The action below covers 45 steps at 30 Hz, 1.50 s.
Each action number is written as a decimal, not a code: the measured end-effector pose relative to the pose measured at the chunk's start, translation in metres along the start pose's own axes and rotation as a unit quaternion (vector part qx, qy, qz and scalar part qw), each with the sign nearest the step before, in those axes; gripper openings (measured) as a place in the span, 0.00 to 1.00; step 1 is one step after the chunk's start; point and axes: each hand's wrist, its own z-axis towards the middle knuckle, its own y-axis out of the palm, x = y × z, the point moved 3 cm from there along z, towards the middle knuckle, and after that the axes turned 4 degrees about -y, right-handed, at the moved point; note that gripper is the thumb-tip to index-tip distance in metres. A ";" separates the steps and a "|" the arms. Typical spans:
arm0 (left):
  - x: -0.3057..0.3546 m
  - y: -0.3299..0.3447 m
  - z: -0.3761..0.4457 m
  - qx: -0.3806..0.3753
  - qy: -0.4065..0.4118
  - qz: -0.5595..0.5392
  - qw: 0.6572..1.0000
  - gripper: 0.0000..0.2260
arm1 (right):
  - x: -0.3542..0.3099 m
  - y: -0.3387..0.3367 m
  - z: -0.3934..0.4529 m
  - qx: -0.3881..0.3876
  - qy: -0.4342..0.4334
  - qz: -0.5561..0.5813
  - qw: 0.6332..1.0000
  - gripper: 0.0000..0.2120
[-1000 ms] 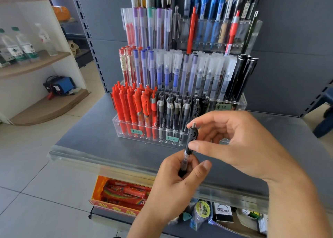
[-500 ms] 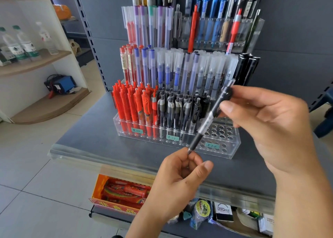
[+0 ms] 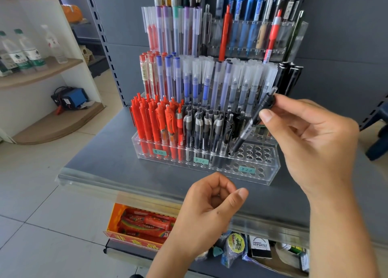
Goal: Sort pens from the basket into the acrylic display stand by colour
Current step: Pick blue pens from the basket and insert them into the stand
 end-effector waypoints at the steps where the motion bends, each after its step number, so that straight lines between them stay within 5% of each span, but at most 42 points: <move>1: 0.000 0.000 0.000 -0.001 0.000 0.000 1.000 0.12 | 0.001 0.001 0.000 -0.003 0.002 -0.004 1.000 0.12; 18: -0.001 -0.001 0.001 -0.002 0.001 0.005 1.000 0.11 | 0.014 0.018 -0.008 -0.130 0.114 -0.063 0.983 0.18; 36: -0.003 -0.016 -0.019 0.027 0.036 0.011 0.999 0.14 | 0.004 0.017 -0.021 -0.156 0.141 -0.117 0.971 0.07; 45: -0.020 -0.053 -0.081 0.059 0.006 0.082 0.995 0.19 | -0.016 0.019 -0.054 -0.287 0.145 -0.075 0.944 0.05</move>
